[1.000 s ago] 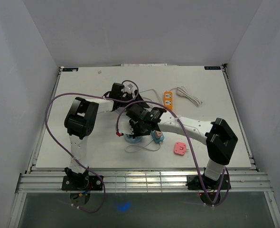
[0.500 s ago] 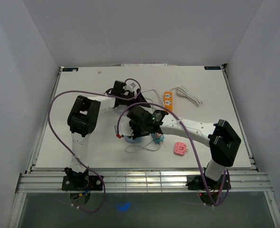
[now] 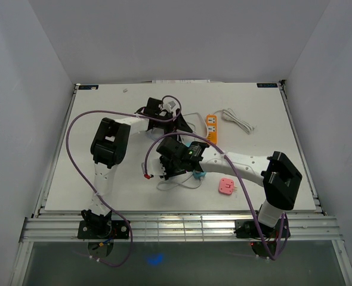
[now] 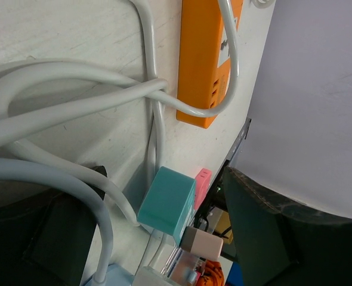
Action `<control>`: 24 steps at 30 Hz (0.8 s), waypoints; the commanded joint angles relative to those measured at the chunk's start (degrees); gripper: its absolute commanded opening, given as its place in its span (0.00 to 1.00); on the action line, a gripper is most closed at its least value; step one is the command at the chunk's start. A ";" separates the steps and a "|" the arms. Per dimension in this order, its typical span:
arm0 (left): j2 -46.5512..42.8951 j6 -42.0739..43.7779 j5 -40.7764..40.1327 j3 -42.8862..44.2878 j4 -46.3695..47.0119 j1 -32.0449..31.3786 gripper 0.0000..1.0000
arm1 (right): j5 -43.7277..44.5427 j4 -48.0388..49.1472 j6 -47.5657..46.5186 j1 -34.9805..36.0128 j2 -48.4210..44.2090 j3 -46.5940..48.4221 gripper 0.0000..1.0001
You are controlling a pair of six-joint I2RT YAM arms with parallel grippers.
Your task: Insert the plug
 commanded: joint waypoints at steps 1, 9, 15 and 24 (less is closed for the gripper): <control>1.62 2.87 -1.71 1.62 -2.20 -0.64 0.90 | 1.38 -0.33 -0.03 0.20 0.11 -0.47 0.08; 1.97 5.25 -1.53 2.76 -4.93 -0.90 0.90 | 4.20 -0.06 -0.99 0.11 2.39 -0.21 0.08; 2.41 5.69 -1.27 2.76 -5.10 -1.16 0.90 | 4.37 0.29 -1.34 0.11 3.45 -0.21 0.08; 2.76 6.21 -0.92 3.11 -5.72 -1.25 0.90 | 4.38 0.03 -2.05 0.11 4.68 0.32 0.08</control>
